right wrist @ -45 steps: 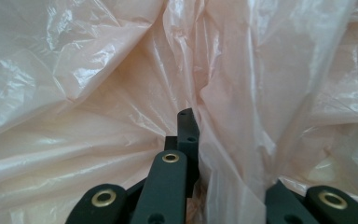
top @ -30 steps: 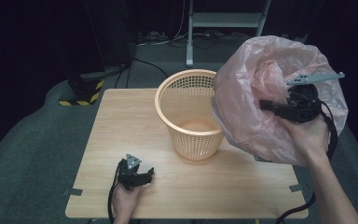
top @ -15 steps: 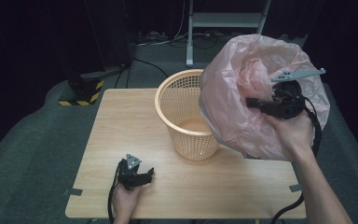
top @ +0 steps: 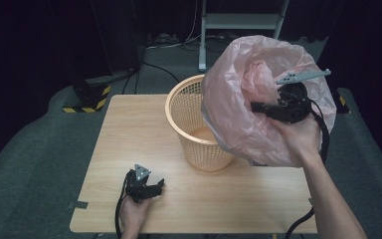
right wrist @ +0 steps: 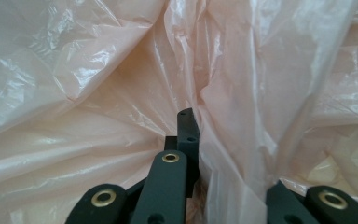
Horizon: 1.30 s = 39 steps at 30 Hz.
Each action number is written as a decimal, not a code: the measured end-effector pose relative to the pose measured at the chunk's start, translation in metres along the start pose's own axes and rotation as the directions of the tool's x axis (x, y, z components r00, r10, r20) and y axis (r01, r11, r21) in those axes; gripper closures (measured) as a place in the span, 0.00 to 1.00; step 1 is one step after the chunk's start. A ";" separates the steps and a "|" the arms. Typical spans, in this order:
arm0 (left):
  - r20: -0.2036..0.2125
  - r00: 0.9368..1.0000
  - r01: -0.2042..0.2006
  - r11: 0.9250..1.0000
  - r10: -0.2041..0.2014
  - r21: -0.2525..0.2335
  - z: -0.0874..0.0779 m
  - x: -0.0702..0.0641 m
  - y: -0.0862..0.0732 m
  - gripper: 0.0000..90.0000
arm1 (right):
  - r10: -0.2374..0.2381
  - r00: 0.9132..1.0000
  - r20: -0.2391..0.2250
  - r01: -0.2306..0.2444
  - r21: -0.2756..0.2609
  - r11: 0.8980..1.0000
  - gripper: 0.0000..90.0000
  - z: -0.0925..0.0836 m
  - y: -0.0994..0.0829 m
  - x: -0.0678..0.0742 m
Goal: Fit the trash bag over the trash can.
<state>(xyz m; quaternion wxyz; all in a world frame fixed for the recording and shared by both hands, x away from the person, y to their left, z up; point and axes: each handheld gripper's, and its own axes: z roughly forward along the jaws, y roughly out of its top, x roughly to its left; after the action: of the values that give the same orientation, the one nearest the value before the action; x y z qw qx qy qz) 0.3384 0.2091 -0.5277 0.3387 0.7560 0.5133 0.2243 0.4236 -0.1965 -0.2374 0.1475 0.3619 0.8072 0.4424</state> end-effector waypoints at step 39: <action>-0.001 1.000 0.006 1.000 -0.006 -0.001 0.000 0.000 0.000 0.24 | -0.014 0.996 -0.088 0.022 0.090 0.996 0.98 0.075 0.030 0.029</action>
<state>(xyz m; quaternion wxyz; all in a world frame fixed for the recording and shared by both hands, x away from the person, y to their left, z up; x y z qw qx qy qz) 0.3383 0.2094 -0.5278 0.3396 0.7541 0.5157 0.2237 0.4597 -0.1197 -0.2526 0.0994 0.3415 0.8354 0.4191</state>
